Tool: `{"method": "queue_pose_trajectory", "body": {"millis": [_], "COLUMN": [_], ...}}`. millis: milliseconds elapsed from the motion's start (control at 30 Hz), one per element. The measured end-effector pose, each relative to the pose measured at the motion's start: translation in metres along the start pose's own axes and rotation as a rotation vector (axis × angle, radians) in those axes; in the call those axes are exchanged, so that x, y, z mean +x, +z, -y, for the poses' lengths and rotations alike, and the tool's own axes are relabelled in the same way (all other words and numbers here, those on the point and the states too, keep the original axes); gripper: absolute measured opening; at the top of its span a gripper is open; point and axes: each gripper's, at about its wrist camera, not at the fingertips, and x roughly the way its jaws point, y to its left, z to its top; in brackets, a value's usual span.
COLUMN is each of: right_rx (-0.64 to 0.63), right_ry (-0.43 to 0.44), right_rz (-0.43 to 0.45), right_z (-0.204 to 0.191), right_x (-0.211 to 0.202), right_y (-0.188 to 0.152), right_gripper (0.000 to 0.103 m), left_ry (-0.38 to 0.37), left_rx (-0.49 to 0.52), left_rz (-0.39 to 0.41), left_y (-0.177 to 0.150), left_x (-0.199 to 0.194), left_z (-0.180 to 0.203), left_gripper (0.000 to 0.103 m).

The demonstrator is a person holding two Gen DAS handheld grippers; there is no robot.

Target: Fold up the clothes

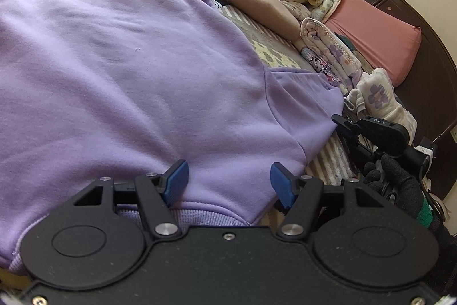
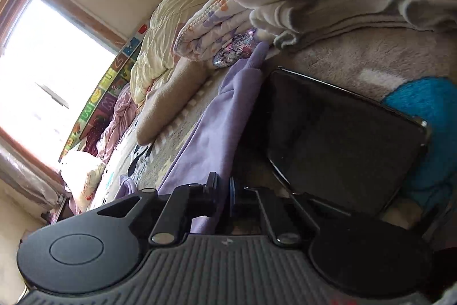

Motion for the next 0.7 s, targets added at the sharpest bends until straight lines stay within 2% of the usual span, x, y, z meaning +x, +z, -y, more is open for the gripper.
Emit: {"method": "queue_pose_trajectory", "body": {"millis": [100, 233, 300, 367, 400, 467, 533, 600, 700], "right_rx": [0.062, 0.156, 0.221, 0.237, 0.239, 0.265, 0.344, 0.435, 0.619], "right_ry": [-0.019, -0.084, -0.049, -0.001, 0.024, 0.098, 0.167, 0.187, 0.177], "right_rz": [0.05, 0.201, 0.216, 0.218, 0.218, 0.188, 0.129, 0.072, 0.032], "right_z": [0.006, 0.021, 0.035, 0.034, 0.032, 0.027, 0.027, 0.03, 0.034], "right_x": [-0.002, -0.012, -0.011, -0.016, -0.02, -0.025, -0.023, -0.017, -0.009], "right_y": [0.005, 0.022, 0.038, 0.045, 0.047, 0.04, 0.022, 0.002, -0.026], "right_gripper": [0.002, 0.003, 0.006, 0.019, 0.022, 0.037, 0.037, 0.038, 0.038], "left_ry": [0.0, -0.012, -0.018, -0.022, -0.021, -0.016, -0.012, -0.008, -0.005], "left_rx": [-0.005, -0.021, -0.032, -0.043, -0.046, -0.047, -0.043, -0.04, -0.039], "left_rz": [-0.004, -0.006, -0.006, -0.007, -0.007, -0.006, -0.005, -0.009, -0.018], "left_y": [-0.001, -0.005, -0.006, -0.007, -0.007, -0.007, -0.007, -0.007, -0.007], "left_x": [-0.003, -0.008, -0.009, -0.01, -0.01, -0.01, -0.01, -0.01, -0.011], "left_z": [0.0, -0.004, -0.006, -0.007, -0.007, -0.006, -0.005, -0.005, -0.004], "left_gripper": [0.063, 0.064, 0.064, 0.064, 0.064, 0.064, 0.064, 0.064, 0.064]}}
